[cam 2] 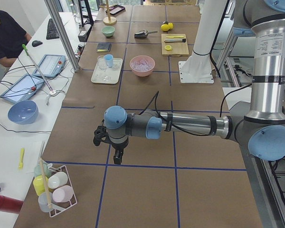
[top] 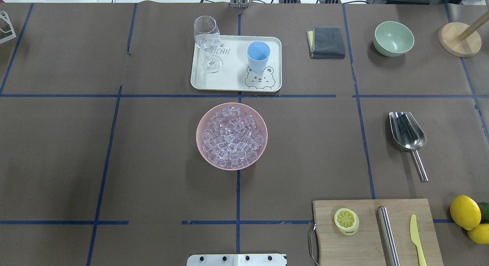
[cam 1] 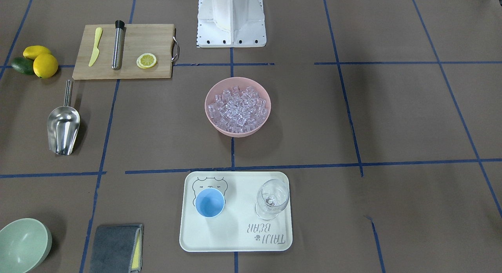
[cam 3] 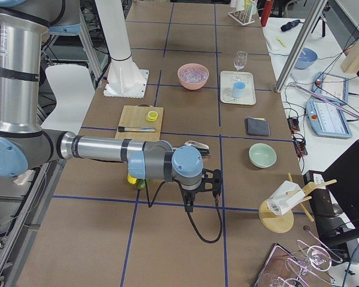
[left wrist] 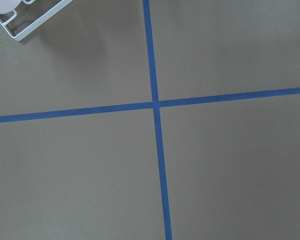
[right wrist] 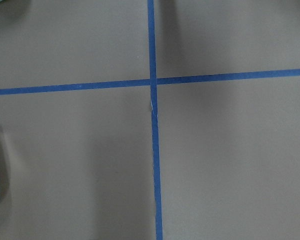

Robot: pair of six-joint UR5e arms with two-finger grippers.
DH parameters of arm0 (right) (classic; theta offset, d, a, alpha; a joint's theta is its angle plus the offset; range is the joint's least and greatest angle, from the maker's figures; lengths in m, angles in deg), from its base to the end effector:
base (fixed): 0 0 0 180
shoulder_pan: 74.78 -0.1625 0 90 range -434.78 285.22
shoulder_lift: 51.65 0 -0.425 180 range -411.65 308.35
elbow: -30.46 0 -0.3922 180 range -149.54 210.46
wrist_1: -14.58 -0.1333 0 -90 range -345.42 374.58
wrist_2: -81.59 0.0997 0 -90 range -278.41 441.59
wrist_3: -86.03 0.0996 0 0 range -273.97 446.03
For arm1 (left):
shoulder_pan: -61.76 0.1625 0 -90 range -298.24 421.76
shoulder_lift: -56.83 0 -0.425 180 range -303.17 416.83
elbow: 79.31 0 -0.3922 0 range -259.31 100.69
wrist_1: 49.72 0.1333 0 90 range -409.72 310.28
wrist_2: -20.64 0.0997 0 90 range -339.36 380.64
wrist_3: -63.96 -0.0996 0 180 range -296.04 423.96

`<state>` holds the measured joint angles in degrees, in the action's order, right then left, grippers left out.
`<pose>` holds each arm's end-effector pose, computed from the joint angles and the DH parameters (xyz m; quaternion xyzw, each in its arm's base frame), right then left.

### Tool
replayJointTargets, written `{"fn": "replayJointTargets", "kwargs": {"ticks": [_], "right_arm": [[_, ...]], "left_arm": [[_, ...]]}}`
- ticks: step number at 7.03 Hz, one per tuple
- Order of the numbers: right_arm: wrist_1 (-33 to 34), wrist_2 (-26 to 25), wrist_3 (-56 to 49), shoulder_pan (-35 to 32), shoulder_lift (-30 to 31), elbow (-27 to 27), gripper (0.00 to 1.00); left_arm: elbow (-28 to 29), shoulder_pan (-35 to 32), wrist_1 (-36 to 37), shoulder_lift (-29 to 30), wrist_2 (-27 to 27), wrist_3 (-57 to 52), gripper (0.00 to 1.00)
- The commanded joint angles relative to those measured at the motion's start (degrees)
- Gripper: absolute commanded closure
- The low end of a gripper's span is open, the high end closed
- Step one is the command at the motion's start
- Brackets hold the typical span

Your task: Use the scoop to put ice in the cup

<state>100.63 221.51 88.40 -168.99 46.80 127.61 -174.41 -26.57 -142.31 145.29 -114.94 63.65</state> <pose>0.0887 -0.4268 0.6512 0.0277 -0.4215 0.0423 0.9054 -0.0480 -0.4882 0.6216 0.0449 0.3874 0.0367 0.9201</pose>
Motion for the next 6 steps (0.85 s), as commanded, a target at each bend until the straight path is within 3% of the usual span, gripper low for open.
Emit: {"fn": "replayJointTargets", "kwargs": {"ticks": [1, 3, 6], "right_arm": [[-0.09, 0.01, -0.17, 0.00, -0.18, -0.02, 0.00], [0.00, 0.53, 0.00, 0.09, -0.71, 0.15, 0.00], [0.00, 0.53, 0.09, 0.09, -0.63, 0.15, 0.00]], "left_arm": [[0.00, 0.00, -0.31, -0.04, -0.03, -0.30, 0.00], [-3.32, 0.00, -2.49, 0.92, -0.47, -0.13, 0.00], [-3.70, 0.44, -28.35, 0.75, -2.67, 0.39, 0.00]]}}
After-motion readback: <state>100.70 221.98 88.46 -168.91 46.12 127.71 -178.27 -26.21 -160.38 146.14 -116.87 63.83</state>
